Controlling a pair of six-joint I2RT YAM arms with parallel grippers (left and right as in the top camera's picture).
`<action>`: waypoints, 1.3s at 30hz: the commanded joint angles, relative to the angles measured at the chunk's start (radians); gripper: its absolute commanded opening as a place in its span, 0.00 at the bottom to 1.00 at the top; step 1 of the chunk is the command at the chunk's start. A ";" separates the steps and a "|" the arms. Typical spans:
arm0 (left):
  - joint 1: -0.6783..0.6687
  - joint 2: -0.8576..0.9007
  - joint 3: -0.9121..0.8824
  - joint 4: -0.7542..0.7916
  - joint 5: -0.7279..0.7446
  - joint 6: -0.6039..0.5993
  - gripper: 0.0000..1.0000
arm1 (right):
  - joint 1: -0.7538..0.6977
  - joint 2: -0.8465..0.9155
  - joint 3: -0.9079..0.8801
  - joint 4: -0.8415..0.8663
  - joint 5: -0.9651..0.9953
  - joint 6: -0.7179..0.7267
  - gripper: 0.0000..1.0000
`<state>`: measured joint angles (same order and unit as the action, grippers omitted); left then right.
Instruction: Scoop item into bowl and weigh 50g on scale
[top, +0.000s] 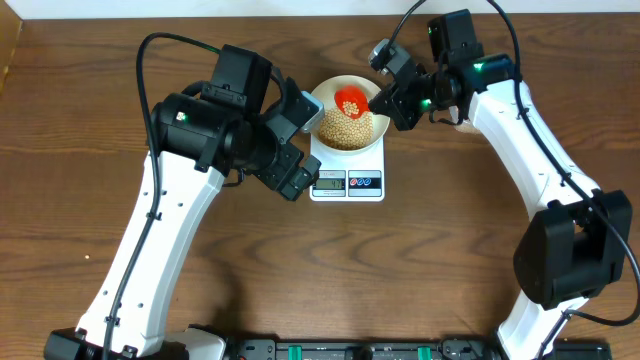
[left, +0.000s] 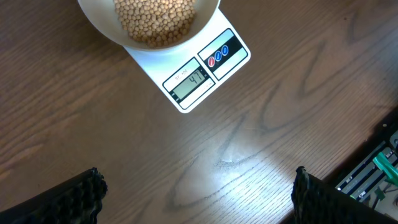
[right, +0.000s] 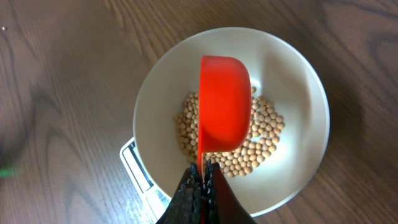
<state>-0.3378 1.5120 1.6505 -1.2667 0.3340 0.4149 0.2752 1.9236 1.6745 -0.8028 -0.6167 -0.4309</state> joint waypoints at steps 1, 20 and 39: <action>0.000 -0.016 0.010 0.000 -0.006 -0.010 0.98 | -0.006 -0.009 0.027 0.002 -0.034 0.015 0.01; 0.000 -0.016 0.010 -0.001 -0.006 -0.010 0.98 | -0.011 -0.009 0.027 0.002 -0.068 0.019 0.01; 0.000 -0.016 0.010 0.000 -0.006 -0.010 0.98 | -0.013 -0.009 0.027 -0.014 0.018 -0.085 0.01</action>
<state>-0.3378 1.5120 1.6501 -1.2667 0.3340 0.4149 0.2714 1.9236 1.6745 -0.8143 -0.6281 -0.4793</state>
